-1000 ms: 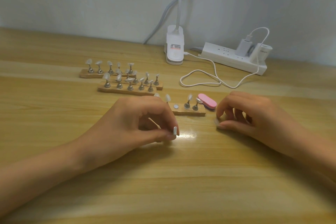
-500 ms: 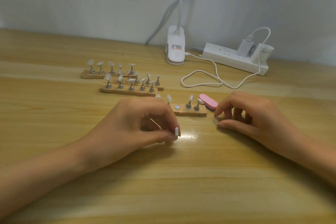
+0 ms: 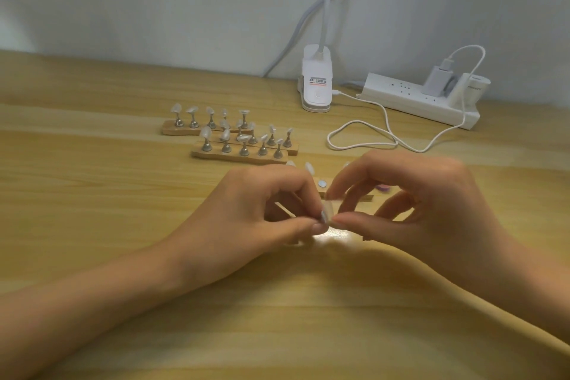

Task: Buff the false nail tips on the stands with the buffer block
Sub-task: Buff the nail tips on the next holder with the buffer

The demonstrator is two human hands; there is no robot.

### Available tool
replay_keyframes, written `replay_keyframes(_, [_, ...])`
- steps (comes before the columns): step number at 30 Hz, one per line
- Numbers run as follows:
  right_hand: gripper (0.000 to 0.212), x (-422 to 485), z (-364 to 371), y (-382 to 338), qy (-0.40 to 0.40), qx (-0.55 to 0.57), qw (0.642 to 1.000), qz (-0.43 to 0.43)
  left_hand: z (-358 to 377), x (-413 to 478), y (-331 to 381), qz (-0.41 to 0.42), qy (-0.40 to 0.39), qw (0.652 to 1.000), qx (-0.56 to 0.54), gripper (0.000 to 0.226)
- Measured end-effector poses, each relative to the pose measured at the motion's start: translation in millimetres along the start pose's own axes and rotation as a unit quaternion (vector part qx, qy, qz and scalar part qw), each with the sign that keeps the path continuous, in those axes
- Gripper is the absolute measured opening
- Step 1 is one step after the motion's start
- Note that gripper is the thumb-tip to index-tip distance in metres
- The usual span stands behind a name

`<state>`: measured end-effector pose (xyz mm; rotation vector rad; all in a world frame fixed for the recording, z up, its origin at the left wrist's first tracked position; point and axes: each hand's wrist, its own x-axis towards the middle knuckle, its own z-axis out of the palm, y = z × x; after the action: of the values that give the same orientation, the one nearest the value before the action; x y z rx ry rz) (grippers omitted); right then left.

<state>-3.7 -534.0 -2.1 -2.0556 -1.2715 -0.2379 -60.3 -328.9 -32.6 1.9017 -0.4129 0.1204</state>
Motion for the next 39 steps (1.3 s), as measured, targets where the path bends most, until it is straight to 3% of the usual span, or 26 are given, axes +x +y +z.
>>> replay_keyframes(13, [0.016,-4,6,-1,-0.014,-0.007,1.000,-0.019,-3,1,-5,-0.029,-0.007,0.999,-0.020,0.006])
replay_keyframes(22, [0.009,-5,7,-2,-0.027,0.098,0.992,0.076,-3,2,-5,-0.031,-0.006,0.999,-0.029,0.009])
replay_keyframes(25, [0.014,-2,5,-2,-0.057,0.199,0.968,0.139,-2,1,-4,-0.006,-0.007,1.000,0.004,0.012])
replay_keyframes(29, [0.016,2,4,-1,-0.113,0.325,0.910,0.231,0,-1,-2,0.060,0.005,0.996,0.068,0.014])
replay_keyframes(39, [0.021,5,5,3,-0.191,0.460,0.809,0.312,4,-2,2,0.164,0.040,0.970,0.175,0.003])
